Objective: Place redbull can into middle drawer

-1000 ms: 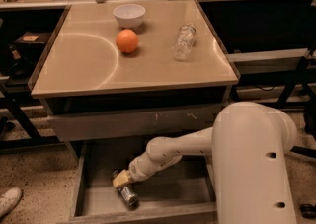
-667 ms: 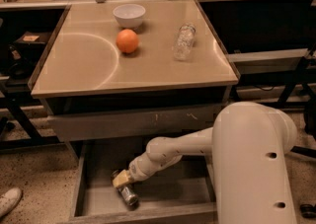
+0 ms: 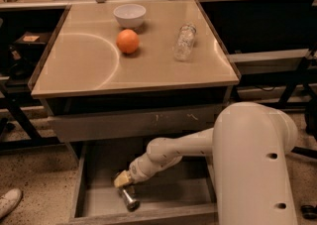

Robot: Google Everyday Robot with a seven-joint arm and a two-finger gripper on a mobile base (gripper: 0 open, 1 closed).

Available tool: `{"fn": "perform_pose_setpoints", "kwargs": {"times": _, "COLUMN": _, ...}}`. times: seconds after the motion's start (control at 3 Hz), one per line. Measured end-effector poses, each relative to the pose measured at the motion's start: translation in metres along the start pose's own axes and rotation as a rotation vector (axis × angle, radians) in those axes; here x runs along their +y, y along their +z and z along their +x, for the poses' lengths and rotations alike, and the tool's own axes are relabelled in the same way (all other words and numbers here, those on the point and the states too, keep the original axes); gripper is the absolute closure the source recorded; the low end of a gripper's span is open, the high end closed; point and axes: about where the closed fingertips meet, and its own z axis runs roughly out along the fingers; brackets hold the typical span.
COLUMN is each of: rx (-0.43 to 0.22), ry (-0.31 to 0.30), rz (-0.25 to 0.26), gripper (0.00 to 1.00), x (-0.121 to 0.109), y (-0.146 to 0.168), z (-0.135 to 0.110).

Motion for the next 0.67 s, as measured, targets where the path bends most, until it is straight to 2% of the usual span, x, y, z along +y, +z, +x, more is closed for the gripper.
{"fn": "perform_pose_setpoints", "kwargs": {"times": 0.33, "rx": 0.0, "ry": 0.0, "rz": 0.0, "gripper": 0.0, "x": 0.0, "y": 0.0001, "z": 0.0}}
{"fn": "perform_pose_setpoints", "kwargs": {"times": 0.67, "rx": 0.0, "ry": 0.0, "rz": 0.0, "gripper": 0.0, "x": 0.0001, "y": 0.0001, "z": 0.0001}}
